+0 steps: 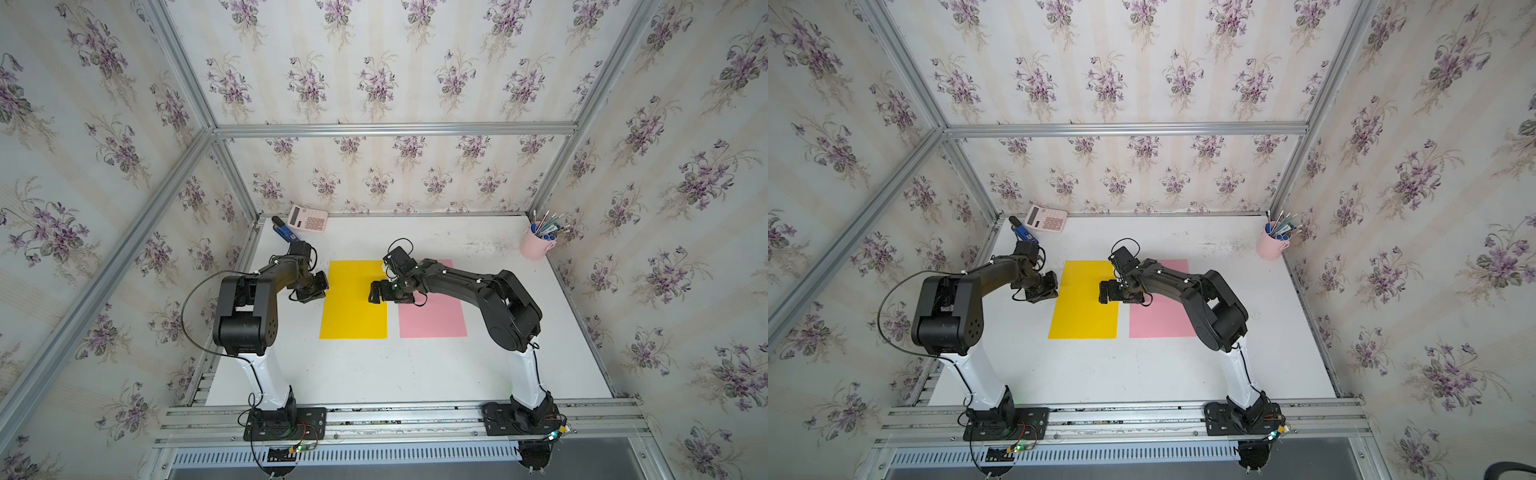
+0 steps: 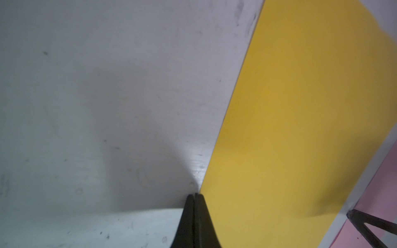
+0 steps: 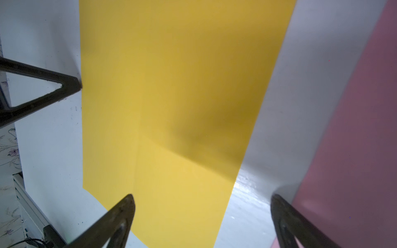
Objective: Fold the rectangular paper in half along the long edge
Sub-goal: Pick up the paper from the center of the board.
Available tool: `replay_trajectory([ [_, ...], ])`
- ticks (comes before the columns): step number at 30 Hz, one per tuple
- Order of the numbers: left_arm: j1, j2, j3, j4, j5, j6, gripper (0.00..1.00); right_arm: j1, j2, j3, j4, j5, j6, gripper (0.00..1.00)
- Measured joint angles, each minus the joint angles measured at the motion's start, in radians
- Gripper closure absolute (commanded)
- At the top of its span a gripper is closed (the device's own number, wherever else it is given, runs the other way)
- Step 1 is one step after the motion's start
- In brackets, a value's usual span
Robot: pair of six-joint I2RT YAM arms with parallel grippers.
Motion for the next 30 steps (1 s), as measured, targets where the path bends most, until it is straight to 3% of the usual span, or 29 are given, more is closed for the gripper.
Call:
replay_trajectory([
  [30,-0.012,0.000,0.000,0.001,0.003,0.007,0.99,0.011,0.053,0.019,0.153,-0.079,0.034,0.02],
])
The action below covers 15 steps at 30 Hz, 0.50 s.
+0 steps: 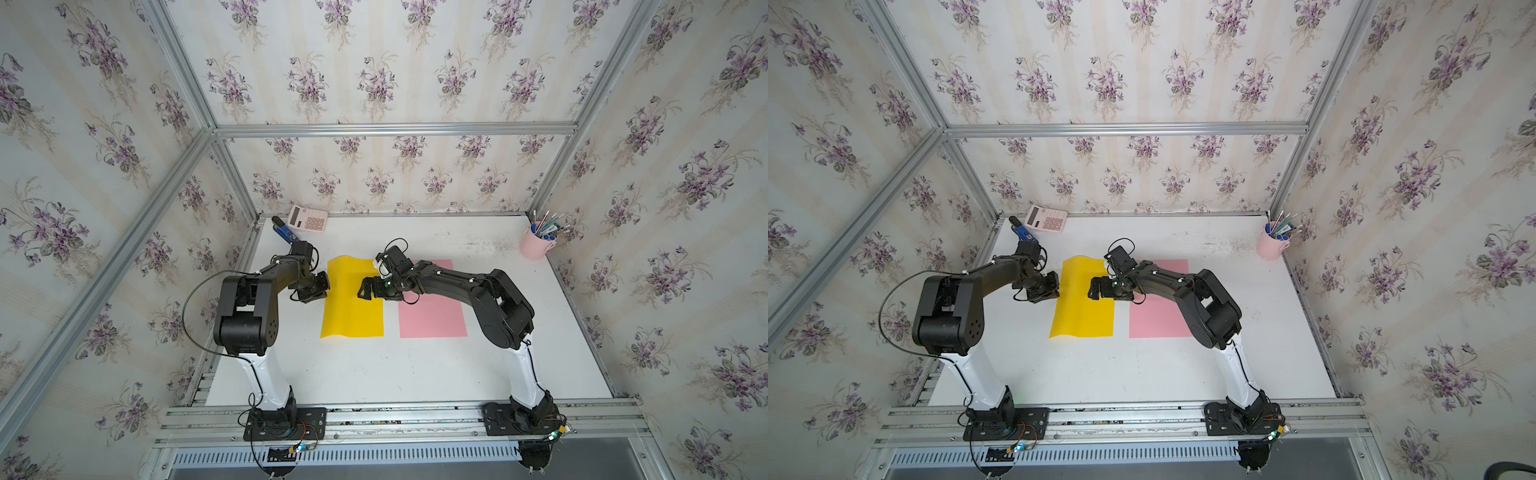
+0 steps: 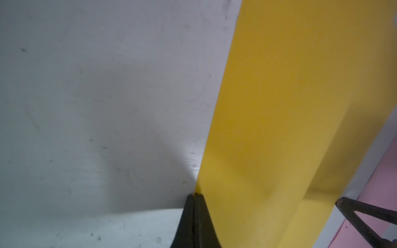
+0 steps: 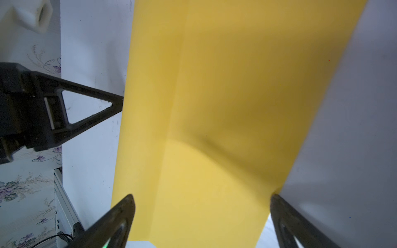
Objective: Fold the rectangular paper in half along the long edge
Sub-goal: Pick up the paper from the center of the board.
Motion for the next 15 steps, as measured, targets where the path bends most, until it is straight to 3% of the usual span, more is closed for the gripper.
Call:
replay_trajectory([
  [15,-0.010,0.001,0.002,-0.003,-0.003,0.001,0.99,-0.007,-0.001,-0.052,0.134,-0.080,0.041,0.01],
])
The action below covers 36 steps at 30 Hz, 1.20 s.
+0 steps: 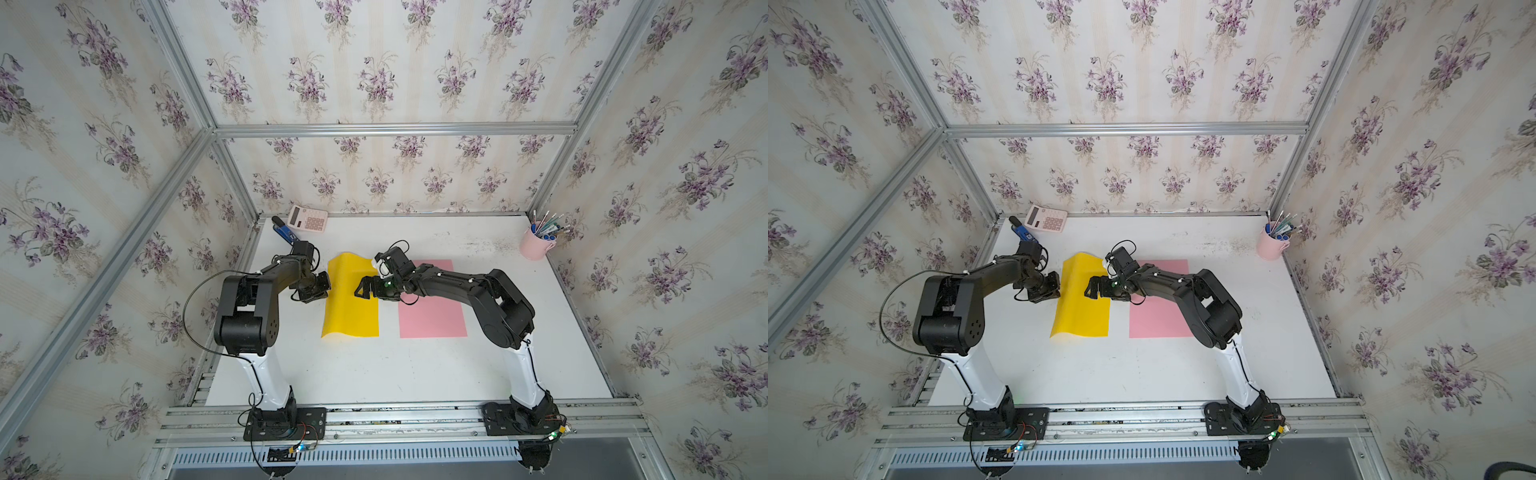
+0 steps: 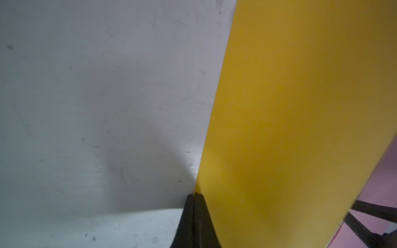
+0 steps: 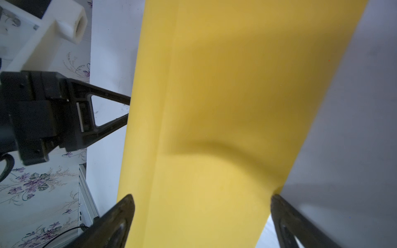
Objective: Fold the rectangular paper in half along the long edge
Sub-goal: Pick up the paper from the center of the board.
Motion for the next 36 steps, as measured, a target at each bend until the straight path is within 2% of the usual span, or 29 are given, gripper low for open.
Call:
replay_trajectory([
  [20,-0.024,0.004,0.011,-0.013,-0.027,0.007,1.00,-0.025,0.001,-0.076,0.177,-0.113,0.075,0.00],
  [36,-0.035,0.002,0.011,-0.014,-0.035,0.011,1.00,-0.016,0.089,0.066,0.126,-0.132,0.084,0.00],
])
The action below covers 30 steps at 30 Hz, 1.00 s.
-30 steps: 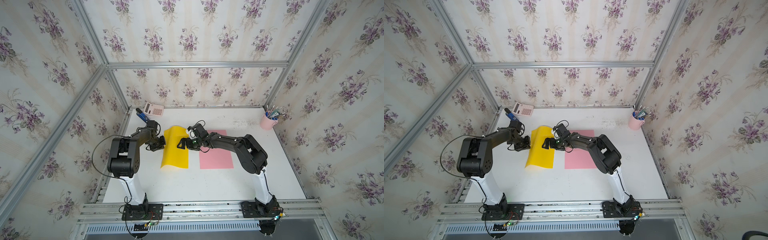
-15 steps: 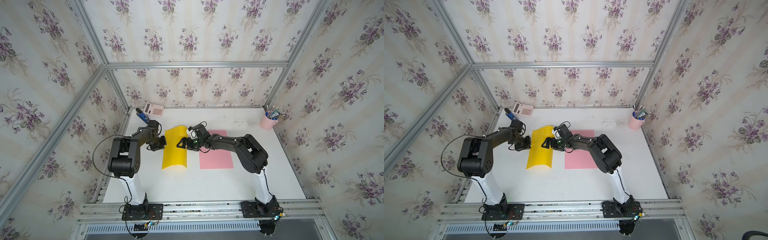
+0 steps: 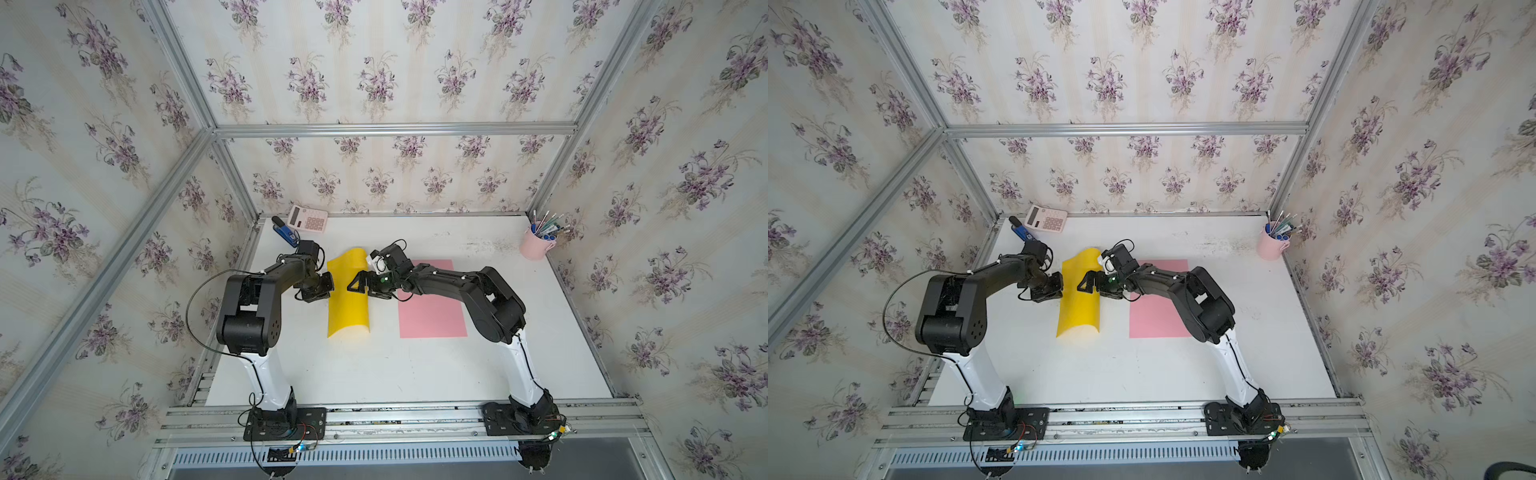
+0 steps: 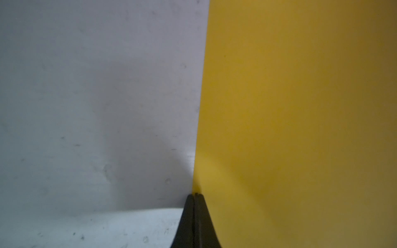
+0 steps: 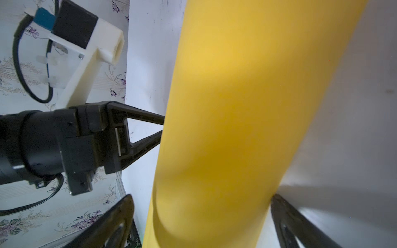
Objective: Fold the rectangular paper in half along the long edge
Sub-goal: Pick up the paper from the center of the board.
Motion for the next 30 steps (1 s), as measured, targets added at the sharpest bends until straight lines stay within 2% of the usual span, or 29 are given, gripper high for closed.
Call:
replay_trajectory([
  [15,0.000,-0.018,-0.022,0.003,-0.003,0.004,1.00,0.039,0.080,0.124,-0.041,0.026,-0.022,0.01],
  [30,0.000,-0.018,-0.022,0.003,-0.003,0.004,1.00,0.069,0.125,0.212,-0.141,0.124,-0.085,0.05],
])
